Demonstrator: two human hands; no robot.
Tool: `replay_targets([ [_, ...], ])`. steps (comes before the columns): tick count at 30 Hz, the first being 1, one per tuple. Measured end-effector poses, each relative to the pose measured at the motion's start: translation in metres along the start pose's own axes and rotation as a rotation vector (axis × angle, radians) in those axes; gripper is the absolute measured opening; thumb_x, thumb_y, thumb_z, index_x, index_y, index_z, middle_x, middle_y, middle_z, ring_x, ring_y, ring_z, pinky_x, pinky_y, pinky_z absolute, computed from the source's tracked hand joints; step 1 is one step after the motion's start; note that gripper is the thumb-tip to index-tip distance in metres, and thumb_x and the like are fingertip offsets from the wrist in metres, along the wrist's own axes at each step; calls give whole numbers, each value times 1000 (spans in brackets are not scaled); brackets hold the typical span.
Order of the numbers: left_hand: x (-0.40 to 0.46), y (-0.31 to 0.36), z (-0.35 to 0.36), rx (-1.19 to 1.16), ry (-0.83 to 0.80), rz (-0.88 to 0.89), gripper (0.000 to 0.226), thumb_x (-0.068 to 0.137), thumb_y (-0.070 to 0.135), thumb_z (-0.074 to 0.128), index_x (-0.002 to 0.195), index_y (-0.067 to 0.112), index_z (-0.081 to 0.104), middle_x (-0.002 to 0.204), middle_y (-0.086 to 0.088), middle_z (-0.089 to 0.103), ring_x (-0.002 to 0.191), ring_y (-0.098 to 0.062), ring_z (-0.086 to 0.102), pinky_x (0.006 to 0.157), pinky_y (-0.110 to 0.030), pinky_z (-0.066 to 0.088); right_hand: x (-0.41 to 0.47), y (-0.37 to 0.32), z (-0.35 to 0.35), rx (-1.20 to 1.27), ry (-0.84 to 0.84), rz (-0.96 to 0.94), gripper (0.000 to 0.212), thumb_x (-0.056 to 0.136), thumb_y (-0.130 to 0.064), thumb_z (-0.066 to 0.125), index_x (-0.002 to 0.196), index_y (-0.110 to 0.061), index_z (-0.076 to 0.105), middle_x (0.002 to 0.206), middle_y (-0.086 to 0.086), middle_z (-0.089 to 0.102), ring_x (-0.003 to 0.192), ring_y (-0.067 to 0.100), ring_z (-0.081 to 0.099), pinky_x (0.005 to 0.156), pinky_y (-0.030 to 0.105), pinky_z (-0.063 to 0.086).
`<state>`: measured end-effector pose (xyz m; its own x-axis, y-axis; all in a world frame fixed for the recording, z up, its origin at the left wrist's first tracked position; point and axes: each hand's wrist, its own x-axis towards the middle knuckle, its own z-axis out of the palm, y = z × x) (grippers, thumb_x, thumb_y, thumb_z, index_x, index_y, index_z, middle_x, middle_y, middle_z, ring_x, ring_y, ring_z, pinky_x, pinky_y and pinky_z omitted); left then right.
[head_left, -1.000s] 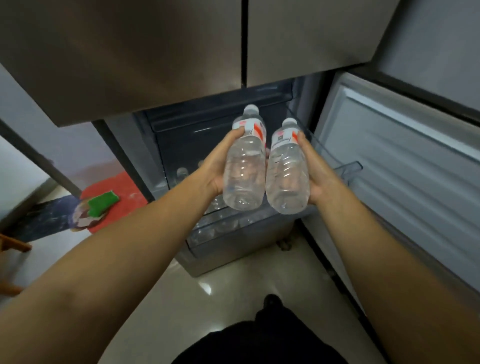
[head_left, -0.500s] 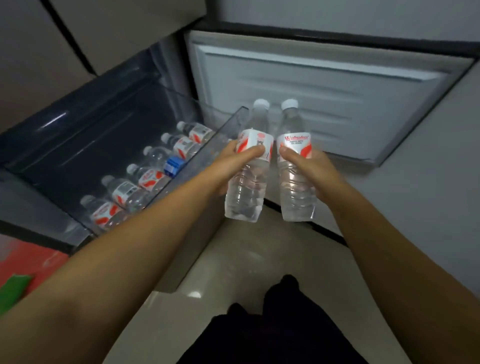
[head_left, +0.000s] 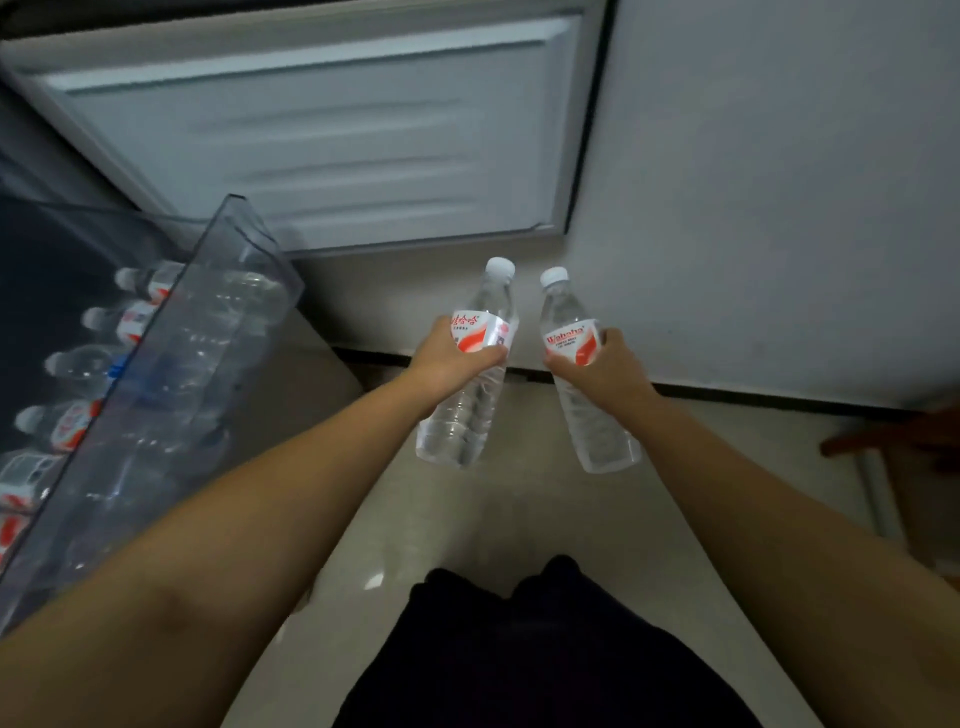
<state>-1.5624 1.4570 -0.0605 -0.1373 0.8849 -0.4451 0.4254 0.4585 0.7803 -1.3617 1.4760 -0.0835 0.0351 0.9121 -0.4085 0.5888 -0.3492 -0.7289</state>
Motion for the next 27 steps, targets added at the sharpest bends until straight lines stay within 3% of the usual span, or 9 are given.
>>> replay_targets([
  [6, 5, 15, 68, 56, -74, 1, 82, 48, 56, 73, 118, 18, 53, 104, -2, 66, 95, -20, 66, 83, -38, 57, -4, 53, -41, 43, 49, 70, 72, 79, -42, 74, 134, -9, 42, 127, 7, 56, 99, 14, 53, 75, 24, 42],
  [10, 9, 34, 107, 126, -122, 21, 79, 53, 56, 75, 119, 19, 51, 105, 0, 65, 96, -20, 65, 84, -38, 55, -3, 84, -68, 71, 138, 100, 69, 78, -39, 76, 131, -8, 44, 125, 6, 57, 92, 11, 50, 59, 12, 36],
  [15, 11, 61, 160, 198, -217, 84, 68, 73, 37, 78, 127, 17, 43, 112, -2, 60, 98, -21, 60, 81, -33, 50, -18, 125, -105, 145, 224, 218, 80, 76, -46, 76, 138, -12, 38, 129, 7, 53, 113, 24, 57, 83, 29, 46],
  [22, 8, 103, 247, 361, -470, 227, 70, 75, 34, 76, 132, 17, 40, 116, -4, 57, 102, -24, 59, 82, -33, 49, -58, 187, -146, 213, 464, 400, 65, 74, -50, 76, 125, -20, 49, 104, -5, 57, 90, 12, 57, 74, 26, 47],
  [27, 7, 120, 294, 492, -675, 324, 74, 75, 36, 76, 134, 16, 37, 120, -6, 54, 103, -24, 57, 87, -36, 50, -85, 211, -155, 312, 613, 563, 75, 72, -55, 75, 131, -22, 44, 118, 0, 58, 100, 19, 61, 83, 34, 56],
])
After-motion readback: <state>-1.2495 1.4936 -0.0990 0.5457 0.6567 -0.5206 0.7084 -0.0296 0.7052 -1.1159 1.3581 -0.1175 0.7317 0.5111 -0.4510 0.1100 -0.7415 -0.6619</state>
